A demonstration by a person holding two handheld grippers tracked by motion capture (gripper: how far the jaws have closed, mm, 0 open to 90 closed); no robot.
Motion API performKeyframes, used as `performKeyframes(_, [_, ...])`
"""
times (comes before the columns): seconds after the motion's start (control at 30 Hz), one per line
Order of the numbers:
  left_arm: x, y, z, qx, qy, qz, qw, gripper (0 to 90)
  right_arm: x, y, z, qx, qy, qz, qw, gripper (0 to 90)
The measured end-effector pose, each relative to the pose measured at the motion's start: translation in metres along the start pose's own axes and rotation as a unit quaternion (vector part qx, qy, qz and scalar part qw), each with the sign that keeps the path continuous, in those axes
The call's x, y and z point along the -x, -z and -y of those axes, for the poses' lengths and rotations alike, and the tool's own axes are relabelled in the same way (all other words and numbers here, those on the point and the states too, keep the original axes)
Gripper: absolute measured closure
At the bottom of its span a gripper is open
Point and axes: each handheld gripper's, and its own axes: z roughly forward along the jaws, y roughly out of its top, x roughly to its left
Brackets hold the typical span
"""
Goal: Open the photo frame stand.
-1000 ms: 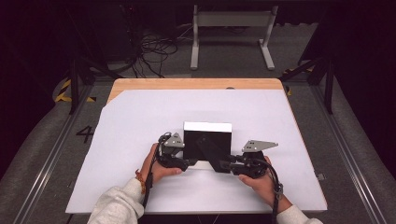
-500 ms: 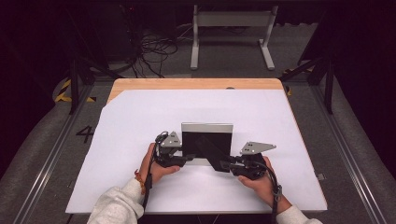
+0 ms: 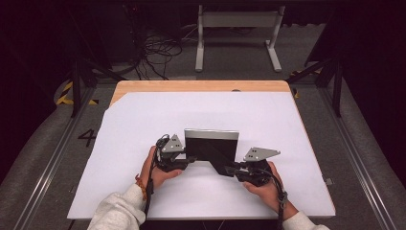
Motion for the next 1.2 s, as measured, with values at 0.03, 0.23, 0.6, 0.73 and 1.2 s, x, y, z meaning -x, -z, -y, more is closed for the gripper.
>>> performKeyframes(0.03, [0.0, 0.0, 0.0, 0.001, 0.003, 0.001, 1.0, 55.1, 0.0, 0.0, 0.0, 0.0, 0.0, 0.0, 1.0, 75.3])
performKeyframes(0.23, [0.001, -0.006, -0.001, -0.007, 0.005, 0.005, 0.9999, 45.1, 0.0, 0.002, 0.002, 0.002, -0.01, -0.011, 0.9999, 77.3])
performKeyframes(0.6, [0.001, -0.011, -0.002, -0.025, -0.006, 0.016, 0.9995, 54.8, -0.002, 0.003, 0.003, -0.002, 0.004, -0.016, 0.9999, 78.7])
performKeyframes(0.73, [0.004, -0.012, -0.002, -0.028, -0.017, 0.011, 0.9994, 58.8, -0.002, 0.003, 0.004, -0.002, 0.005, -0.015, 0.9999, 78.7])
performKeyframes(1.2, [0.005, -0.012, -0.003, -0.031, -0.048, -0.041, 0.9975, 62.5, -0.001, -0.002, 0.001, 0.001, 0.004, -0.005, 1.0, 78.7])
